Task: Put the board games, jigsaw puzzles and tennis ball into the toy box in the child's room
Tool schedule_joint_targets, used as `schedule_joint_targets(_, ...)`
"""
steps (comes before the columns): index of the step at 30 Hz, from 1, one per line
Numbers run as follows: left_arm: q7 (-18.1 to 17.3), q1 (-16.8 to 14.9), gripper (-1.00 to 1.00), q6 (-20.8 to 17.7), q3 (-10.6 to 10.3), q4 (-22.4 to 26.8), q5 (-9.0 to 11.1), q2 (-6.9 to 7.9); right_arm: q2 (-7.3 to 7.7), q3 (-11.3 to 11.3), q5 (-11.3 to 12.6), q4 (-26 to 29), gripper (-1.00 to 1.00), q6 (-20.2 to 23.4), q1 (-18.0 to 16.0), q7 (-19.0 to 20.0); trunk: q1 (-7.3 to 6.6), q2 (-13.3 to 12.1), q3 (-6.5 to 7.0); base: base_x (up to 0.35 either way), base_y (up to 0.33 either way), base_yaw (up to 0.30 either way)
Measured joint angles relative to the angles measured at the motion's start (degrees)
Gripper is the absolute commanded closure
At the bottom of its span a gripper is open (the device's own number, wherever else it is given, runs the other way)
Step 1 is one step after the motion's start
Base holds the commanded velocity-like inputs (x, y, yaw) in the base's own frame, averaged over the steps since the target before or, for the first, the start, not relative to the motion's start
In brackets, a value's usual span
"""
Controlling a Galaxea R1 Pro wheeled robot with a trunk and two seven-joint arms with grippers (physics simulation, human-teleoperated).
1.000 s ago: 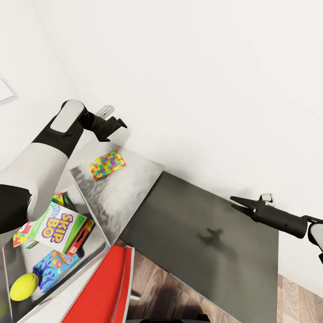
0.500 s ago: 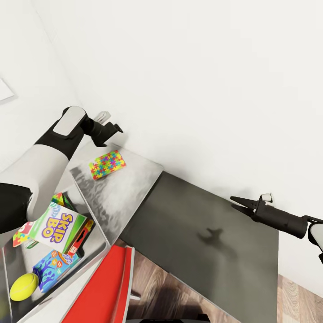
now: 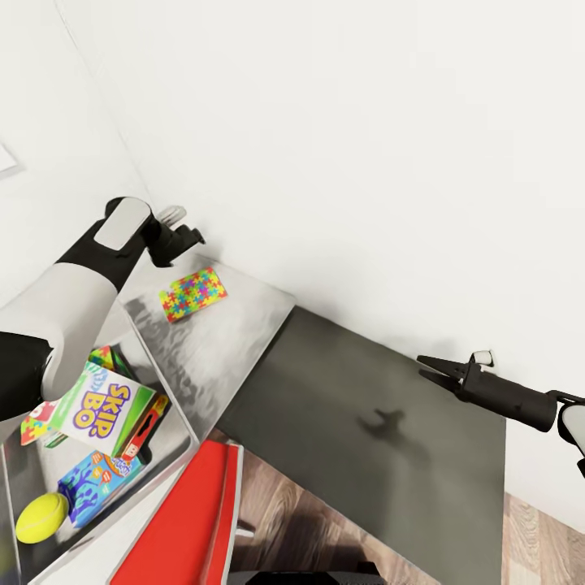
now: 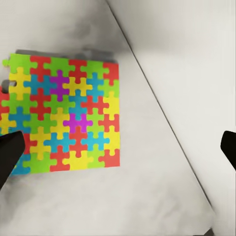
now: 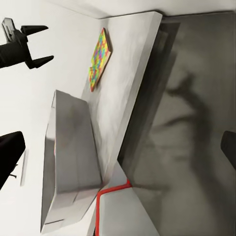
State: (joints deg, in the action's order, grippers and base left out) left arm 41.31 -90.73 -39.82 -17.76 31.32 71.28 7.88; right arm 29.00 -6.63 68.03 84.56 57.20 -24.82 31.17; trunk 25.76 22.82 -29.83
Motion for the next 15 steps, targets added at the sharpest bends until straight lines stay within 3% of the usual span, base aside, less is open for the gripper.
schedule_joint_targets(5,-0.08,0.00,-1.00,0.10,-0.05,-0.19,-3.63,0.08,0.00,0.00,0.00,0.00,-1.00,-0.03,0.00,0.03,0.00,0.00,-0.46,0.000,0.000,0.000)
schedule_joint_targets(15,-0.13,0.00,-1.00,0.19,0.00,-0.32,-6.05,0.25,0.00,0.00,0.00,0.00,-1.00,-0.05,0.00,0.05,0.00,0.00,-1.39,0.000,0.000,0.000)
